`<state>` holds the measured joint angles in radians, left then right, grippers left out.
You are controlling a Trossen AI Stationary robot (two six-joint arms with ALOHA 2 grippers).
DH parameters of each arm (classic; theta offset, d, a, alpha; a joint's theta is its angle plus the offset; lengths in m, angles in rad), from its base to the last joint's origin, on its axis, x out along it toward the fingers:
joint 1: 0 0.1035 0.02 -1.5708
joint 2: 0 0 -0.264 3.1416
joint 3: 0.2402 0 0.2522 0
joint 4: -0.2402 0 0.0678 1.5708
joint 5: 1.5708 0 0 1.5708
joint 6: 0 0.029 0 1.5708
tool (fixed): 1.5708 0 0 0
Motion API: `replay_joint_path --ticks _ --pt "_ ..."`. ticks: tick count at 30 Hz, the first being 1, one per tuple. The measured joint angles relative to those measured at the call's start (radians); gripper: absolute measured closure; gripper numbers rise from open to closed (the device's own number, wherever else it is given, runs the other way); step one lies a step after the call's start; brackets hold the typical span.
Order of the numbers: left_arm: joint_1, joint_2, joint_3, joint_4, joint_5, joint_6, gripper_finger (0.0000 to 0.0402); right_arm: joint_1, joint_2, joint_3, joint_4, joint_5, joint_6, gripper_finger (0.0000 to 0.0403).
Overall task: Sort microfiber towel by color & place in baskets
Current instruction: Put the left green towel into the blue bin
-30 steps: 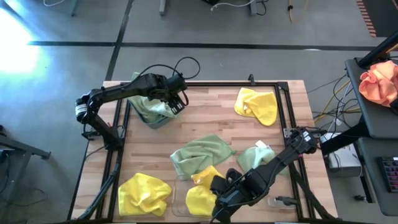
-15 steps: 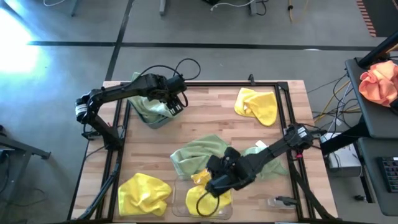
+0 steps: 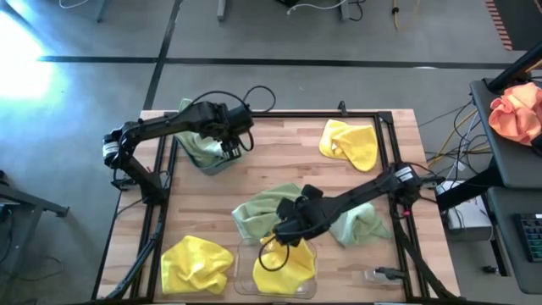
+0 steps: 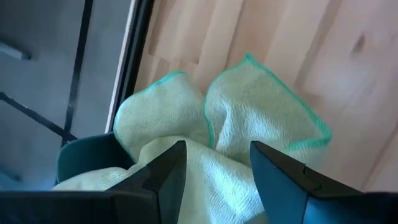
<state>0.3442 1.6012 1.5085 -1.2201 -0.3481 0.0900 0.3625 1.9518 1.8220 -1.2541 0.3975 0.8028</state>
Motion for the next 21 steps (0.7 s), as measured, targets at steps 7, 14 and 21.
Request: replay_joint_path --ticks 7,14,21 --pt "-0.014 -0.026 0.0 0.0 -0.001 0.094 0.024 -0.072 0.0 -0.091 0.085 0.107 0.016 0.0315" --pt "-0.014 -0.085 0.0 0.006 -0.009 0.14 0.024 -0.131 0.0 -0.149 0.299 0.152 0.016 0.0331" --pt "-0.014 -0.183 0.0 0.005 -0.01 0.14 0.024 -0.155 0.0 -0.186 0.448 0.096 0.016 0.0339"
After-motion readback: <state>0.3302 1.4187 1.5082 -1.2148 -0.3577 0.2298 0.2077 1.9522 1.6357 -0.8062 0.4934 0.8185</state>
